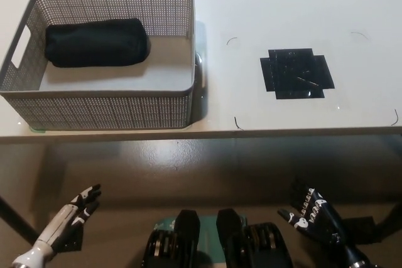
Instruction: Use the right hand to pick up the pencil case on the right hand side and put it into a grey container on the left side
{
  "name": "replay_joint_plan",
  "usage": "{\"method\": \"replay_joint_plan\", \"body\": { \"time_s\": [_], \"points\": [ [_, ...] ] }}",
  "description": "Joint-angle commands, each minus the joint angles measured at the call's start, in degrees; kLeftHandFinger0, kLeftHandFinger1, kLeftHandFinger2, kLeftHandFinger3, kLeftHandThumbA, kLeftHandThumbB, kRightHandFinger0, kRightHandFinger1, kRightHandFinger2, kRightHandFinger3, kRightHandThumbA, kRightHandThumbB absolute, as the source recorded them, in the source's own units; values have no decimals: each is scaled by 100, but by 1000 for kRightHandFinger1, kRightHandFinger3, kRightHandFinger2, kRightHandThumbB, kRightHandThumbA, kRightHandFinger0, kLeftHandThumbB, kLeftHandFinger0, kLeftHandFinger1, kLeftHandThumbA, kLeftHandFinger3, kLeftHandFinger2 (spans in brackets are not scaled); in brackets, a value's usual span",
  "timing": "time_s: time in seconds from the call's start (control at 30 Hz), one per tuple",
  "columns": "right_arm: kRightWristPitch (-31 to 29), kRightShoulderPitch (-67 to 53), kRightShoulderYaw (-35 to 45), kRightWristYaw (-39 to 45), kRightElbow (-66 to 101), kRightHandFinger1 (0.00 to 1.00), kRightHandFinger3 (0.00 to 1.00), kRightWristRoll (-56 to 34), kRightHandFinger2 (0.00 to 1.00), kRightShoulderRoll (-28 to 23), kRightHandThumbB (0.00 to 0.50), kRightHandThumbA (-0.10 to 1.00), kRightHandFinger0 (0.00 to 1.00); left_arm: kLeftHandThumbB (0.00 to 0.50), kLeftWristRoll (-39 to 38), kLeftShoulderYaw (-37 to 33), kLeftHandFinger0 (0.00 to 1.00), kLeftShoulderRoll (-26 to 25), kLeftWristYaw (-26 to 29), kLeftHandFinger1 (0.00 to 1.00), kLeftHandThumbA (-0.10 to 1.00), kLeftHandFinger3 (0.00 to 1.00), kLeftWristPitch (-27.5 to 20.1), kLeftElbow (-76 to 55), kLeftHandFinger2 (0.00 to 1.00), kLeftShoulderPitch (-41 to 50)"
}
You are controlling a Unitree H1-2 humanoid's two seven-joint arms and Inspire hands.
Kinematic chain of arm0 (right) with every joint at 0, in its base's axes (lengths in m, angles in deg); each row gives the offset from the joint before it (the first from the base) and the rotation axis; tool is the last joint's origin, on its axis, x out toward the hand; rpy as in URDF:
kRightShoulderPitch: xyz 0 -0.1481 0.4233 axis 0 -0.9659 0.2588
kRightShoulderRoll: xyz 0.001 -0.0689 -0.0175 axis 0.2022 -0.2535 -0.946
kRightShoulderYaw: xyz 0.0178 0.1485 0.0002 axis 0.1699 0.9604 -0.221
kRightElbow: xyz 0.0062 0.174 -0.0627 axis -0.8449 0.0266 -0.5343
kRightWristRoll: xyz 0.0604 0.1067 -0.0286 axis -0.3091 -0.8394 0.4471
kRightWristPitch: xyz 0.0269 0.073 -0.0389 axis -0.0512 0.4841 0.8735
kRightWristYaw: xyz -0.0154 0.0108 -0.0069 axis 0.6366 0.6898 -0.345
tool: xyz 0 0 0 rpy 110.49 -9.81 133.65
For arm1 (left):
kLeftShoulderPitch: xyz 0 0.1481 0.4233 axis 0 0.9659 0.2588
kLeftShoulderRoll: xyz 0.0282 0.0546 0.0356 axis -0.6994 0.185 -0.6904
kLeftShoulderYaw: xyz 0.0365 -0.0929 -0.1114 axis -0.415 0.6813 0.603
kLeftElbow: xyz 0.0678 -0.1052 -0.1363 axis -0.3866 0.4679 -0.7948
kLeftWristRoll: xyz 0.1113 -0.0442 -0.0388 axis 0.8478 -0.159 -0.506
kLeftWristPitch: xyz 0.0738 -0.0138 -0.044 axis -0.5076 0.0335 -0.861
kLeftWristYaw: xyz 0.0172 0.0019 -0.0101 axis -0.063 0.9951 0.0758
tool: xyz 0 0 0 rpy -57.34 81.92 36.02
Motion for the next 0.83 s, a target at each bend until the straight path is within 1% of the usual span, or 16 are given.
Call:
{"method": "replay_joint_plan", "body": {
  "time_s": [0.0,0.03,0.17,0.23,0.3,0.37,0.47,0.63,0.7,0.73,0.8],
  "points": [
    [-255,160,24,141,119,1000,1000,-155,1000,-38,276,1000,1000,457,-1983,478,1000,0,-1273,1000,1000,1000,945,-184,1000,-167],
    [-244,163,29,143,118,1000,1000,-166,1000,-37,271,1000,1000,464,-1954,480,1000,-7,-1268,1000,1000,1000,983,-189,1000,-174],
    [-244,202,33,132,86,1000,1000,-160,1000,-36,269,1000,1000,435,-1829,464,1000,-32,-1245,1000,1000,1000,892,-177,1000,-203],
    [-230,201,47,141,92,1000,1000,-189,1000,-36,264,1000,1000,440,-1676,452,1000,-39,-1156,1000,1000,1000,806,-171,1000,-203],
    [-201,195,46,134,108,1000,1000,-182,1000,-46,258,1000,1000,466,-1520,428,1000,-52,-1075,1000,1000,1000,780,-201,1000,-190],
    [-144,254,37,98,138,1000,1000,-154,1000,-52,260,1000,1000,481,-1492,449,1000,-57,-1049,1000,1000,1000,754,-204,1000,-201],
    [-126,247,23,99,209,1000,1000,-119,1000,-105,258,1000,1000,461,-1355,422,1000,-38,-950,1000,1000,1000,631,-180,1000,-175],
    [-143,123,-32,201,311,1000,1000,-121,1000,-155,250,1000,1000,452,-1349,414,1000,-8,-919,1000,1000,1000,536,-263,1000,38],
    [-144,121,-46,204,304,1000,1000,-118,1000,-160,258,1000,1000,448,-1312,412,1000,-8,-878,1000,1000,1000,510,-256,1000,60],
    [-163,106,-52,212,303,1000,1000,-123,1000,-158,274,1000,1000,441,-1310,415,1000,-4,-864,1000,1000,1000,505,-279,1000,88],
    [-162,70,-64,212,329,1000,1000,-115,1000,-158,273,1000,1000,438,-1315,411,1000,-5,-870,1000,1000,1000,519,-298,1000,125]
  ]
}}
